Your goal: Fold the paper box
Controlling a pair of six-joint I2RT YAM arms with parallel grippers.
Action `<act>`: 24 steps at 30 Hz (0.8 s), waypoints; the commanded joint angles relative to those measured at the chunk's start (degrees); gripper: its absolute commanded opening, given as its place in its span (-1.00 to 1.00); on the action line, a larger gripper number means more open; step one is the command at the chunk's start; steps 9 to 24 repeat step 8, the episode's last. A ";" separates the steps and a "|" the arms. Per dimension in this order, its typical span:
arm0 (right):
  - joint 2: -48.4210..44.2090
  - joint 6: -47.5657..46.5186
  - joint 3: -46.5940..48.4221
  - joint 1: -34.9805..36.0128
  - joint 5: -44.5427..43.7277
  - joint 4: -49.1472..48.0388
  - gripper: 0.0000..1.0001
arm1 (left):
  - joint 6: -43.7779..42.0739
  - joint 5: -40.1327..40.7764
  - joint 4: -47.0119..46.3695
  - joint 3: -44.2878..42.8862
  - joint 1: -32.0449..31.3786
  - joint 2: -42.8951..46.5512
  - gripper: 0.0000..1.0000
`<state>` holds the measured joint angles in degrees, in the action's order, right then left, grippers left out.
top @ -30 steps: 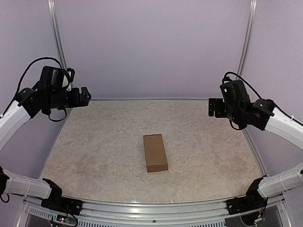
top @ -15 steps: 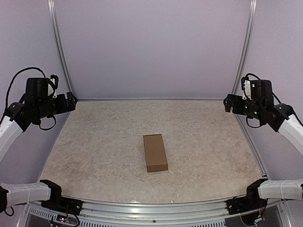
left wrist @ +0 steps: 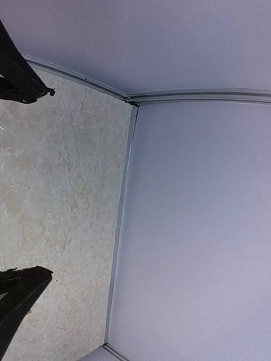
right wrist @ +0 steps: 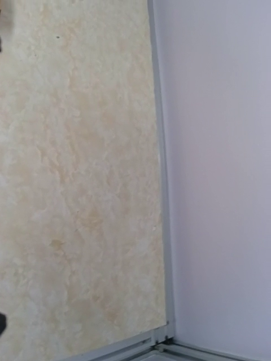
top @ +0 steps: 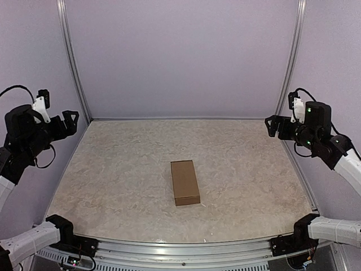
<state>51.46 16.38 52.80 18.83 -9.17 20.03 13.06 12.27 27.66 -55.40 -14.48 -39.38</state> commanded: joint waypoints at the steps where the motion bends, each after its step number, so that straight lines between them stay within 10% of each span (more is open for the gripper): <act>1: -1.10 -1.41 -1.09 -0.27 0.68 -2.72 0.99 | -1.20 0.16 -0.81 0.48 0.59 -0.79 0.98; 24: -1.11 -1.62 -1.59 -0.25 1.79 -3.22 0.99 | -0.17 -3.05 -1.15 0.46 3.12 -2.26 0.97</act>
